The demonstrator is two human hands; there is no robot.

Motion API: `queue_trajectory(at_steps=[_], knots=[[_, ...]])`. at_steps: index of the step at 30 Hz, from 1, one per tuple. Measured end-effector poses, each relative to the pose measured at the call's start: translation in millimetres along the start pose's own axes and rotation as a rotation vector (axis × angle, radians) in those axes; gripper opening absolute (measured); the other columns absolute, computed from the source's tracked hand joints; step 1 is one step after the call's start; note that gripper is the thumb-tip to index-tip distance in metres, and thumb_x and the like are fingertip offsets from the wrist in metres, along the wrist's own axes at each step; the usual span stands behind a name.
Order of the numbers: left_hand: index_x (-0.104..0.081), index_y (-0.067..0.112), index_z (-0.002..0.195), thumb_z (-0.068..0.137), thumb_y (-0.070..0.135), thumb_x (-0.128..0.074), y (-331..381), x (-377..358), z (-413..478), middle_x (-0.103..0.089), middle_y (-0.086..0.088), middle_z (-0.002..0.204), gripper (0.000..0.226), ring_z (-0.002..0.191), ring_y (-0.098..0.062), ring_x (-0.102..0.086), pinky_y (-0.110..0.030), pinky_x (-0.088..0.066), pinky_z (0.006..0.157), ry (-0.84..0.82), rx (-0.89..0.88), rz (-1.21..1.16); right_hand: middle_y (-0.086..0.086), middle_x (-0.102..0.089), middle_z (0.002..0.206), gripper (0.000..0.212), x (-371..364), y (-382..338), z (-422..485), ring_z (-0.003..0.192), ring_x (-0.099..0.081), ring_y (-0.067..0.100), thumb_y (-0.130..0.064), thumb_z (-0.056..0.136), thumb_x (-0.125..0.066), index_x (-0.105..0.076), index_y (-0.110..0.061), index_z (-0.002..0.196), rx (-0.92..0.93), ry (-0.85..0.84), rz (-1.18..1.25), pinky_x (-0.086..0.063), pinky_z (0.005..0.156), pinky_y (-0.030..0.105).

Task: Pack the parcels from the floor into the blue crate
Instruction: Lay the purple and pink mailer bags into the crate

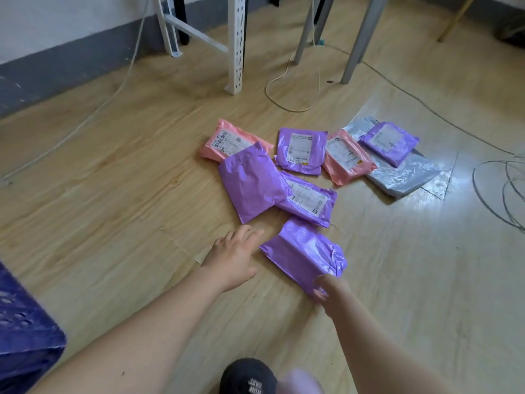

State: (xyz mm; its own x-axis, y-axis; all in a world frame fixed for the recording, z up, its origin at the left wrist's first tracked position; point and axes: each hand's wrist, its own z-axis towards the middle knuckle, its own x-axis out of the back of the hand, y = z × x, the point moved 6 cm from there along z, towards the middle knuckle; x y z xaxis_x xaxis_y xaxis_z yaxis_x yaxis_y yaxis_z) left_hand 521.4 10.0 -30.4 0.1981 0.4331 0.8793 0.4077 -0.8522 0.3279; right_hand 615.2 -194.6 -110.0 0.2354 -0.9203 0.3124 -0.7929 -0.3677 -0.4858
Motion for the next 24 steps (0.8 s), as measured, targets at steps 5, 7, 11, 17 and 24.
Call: queue_trajectory(at_steps=[5, 7, 11, 17, 24], knots=[[-0.017, 0.027, 0.148, 0.081, 0.030, -0.063, -3.6, 2.5, -5.1, -0.019, -0.002, 0.152, 0.082, 0.137, -0.023, -0.029, -0.035, -0.030, 0.110, 0.010, -0.007, 0.056, 0.009, -0.040, 0.063, 0.030, -9.6, -1.7, -9.5, 0.028, -0.045, 0.019, 0.016, 0.080, -0.044, -0.053, -0.006, 0.098, -0.064, -0.087, 0.002, -0.038, 0.029, 0.016], [-0.015, 0.027, 0.149, 0.082, 0.030, -0.062, -1.8, 6.7, -7.1, -0.017, -0.002, 0.153, 0.082, 0.138, -0.022, -0.027, -0.035, -0.027, 0.110, 0.028, -0.008, 0.082, 0.011, -0.047, 0.060, 0.015, -14.7, -9.5, -18.7, 0.023, -0.046, 0.014, 0.013, 0.081, -0.049, -0.053, -0.001, 0.083, -0.044, -0.122, -0.017, -0.042, 0.030, 0.018], [-0.012, 0.029, 0.150, 0.080, 0.031, -0.062, 3.1, 10.9, -10.8, -0.012, -0.003, 0.155, 0.086, 0.142, -0.021, -0.019, -0.036, -0.019, 0.114, 0.037, -0.035, 0.135, 0.006, -0.049, 0.033, 0.018, -32.8, -26.9, -45.5, 0.023, -0.047, 0.007, 0.007, 0.083, -0.056, -0.052, -0.001, 0.067, -0.005, -0.247, -0.063, -0.046, 0.031, 0.016], [-0.017, 0.025, 0.149, 0.081, 0.034, -0.064, -5.5, 16.8, -20.5, -0.026, -0.003, 0.151, 0.082, 0.139, -0.020, -0.028, -0.035, -0.020, 0.113, 0.076, -0.013, 0.214, -0.001, -0.047, 0.030, 0.027, -67.4, -56.8, -93.3, 0.026, -0.050, 0.002, 0.001, 0.085, -0.060, -0.047, -0.007, 0.063, 0.048, -0.392, -0.107, -0.047, 0.035, 0.013], [-0.047, 0.016, 0.116, 0.096, 0.021, -0.041, -47.0, 61.9, -49.0, -0.064, -0.007, 0.110, 0.022, 0.103, -0.031, -0.060, -0.034, -0.043, 0.075, 0.300, 0.208, 0.008, -0.001, -0.057, 0.040, 0.025, -107.8, -69.6, -129.4, 0.031, -0.052, 0.002, -0.017, 0.091, -0.060, -0.057, -0.008, 0.067, 0.079, -0.563, -0.067, -0.048, 0.038, 0.012]])
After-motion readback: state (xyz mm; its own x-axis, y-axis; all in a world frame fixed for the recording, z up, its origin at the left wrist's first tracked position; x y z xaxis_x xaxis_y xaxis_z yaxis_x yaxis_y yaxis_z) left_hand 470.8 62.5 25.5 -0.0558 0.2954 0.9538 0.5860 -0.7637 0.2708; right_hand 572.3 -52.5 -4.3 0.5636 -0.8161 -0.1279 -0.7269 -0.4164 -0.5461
